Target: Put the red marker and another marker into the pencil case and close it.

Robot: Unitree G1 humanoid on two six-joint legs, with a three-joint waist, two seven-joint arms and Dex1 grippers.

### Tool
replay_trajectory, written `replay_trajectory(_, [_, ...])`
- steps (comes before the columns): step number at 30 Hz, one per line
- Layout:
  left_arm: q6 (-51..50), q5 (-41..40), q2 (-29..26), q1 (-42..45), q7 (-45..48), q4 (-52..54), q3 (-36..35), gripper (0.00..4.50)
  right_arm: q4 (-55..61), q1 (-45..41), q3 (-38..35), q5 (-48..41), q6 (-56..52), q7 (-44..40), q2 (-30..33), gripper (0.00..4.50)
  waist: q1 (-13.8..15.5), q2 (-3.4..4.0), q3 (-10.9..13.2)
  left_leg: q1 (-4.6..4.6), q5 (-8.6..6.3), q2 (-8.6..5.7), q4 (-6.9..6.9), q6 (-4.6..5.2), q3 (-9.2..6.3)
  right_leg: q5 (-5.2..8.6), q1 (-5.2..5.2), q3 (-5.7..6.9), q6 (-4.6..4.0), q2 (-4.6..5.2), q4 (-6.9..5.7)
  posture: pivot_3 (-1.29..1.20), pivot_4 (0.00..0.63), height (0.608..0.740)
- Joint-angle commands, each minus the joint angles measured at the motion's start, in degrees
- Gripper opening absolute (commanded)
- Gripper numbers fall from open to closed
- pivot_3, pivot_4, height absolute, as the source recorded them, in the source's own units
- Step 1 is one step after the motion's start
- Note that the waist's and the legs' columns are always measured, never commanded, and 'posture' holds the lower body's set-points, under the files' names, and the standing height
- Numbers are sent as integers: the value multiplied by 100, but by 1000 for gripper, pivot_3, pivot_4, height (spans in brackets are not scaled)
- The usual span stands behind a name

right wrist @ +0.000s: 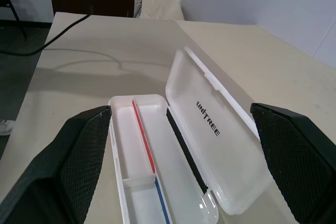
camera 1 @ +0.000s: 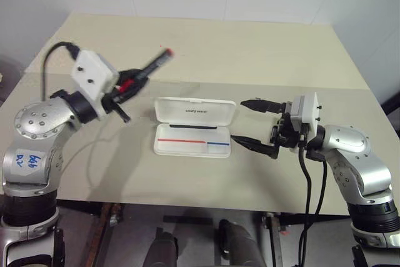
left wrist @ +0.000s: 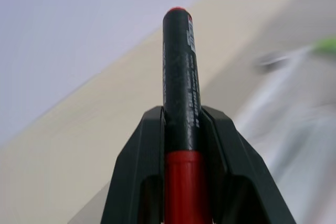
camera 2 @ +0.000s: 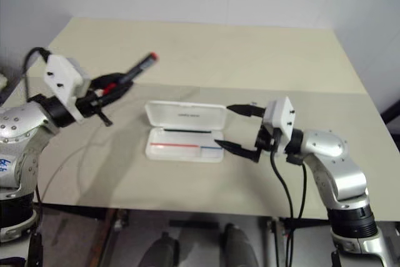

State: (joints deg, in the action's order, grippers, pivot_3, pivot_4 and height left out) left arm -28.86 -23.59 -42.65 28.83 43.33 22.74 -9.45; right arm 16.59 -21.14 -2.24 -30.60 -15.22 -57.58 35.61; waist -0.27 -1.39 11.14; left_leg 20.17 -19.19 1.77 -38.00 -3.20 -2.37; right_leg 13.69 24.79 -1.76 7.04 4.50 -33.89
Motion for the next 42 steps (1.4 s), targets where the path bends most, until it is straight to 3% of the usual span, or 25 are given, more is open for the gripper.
replay_trajectory(1, [231, -111, -162, 287, 535, -69, 245, 600, 190, -71, -13, 1, 64, 49, -26, 4500, 3, 0, 0, -1, 0, 0, 0, 1, 0, 0, 0, 0, 0, -1, 0, 0, 150, 740])
replay_trajectory(5, [421, 233, -271, 459, 1031, -550, 900, 600, 192, -59, -45, 21, 85, 67, -34, 4500, 3, 0, 0, -4, 0, -1, -8, 3, 1, 1, -4, -2, -1, -1, 7, 0, 150, 740])
replay_trajectory(15, [2126, 1581, 51, 695, 1561, -2144, 2119, 600, 310, 151, -149, 31, 111, 125, 27, 4500, 16, 1, 0, -1, 0, -1, -10, 8, 1, 0, -1, -2, 0, -4, -1, 0, 150, 740])
replay_trajectory(22, [3348, 2420, 479, 1130, 1399, -3407, 2491, 600, 324, 168, -92, 106, 126, 213, -22, 4500, 21, 1, 0, 1, -1, -1, -12, 11, 1, -3, -3, -1, 5, -4, -1, 0, 150, 740])
replay_trajectory(28, [3484, 2447, 812, 1288, 1394, -3559, 2436, 600, 330, 185, -58, 184, 128, 267, -66, 4500, 18, 1, 0, 5, -2, -1, -12, 13, 1, -4, -2, -2, 8, -4, 0, 0, 150, 740])
replay_trajectory(39, [3015, 2291, 989, 1157, 1473, -3002, 2364, 4320, 287, 203, -84, 267, 172, 261, -118, 4500, 17, 1, 0, 2, -1, -1, -18, 14, 1, -5, -3, -3, 9, -4, -9, 0, 150, 740])
replay_trajectory(42, [2758, 2099, 947, 1064, 1529, -2543, 2258, 4458, 285, 228, -87, 282, 169, 249, -101, 4500, 18, 1, 0, 3, -1, -1, -18, 14, 1, -5, -2, -3, 9, -4, -8, 0, 150, 740])
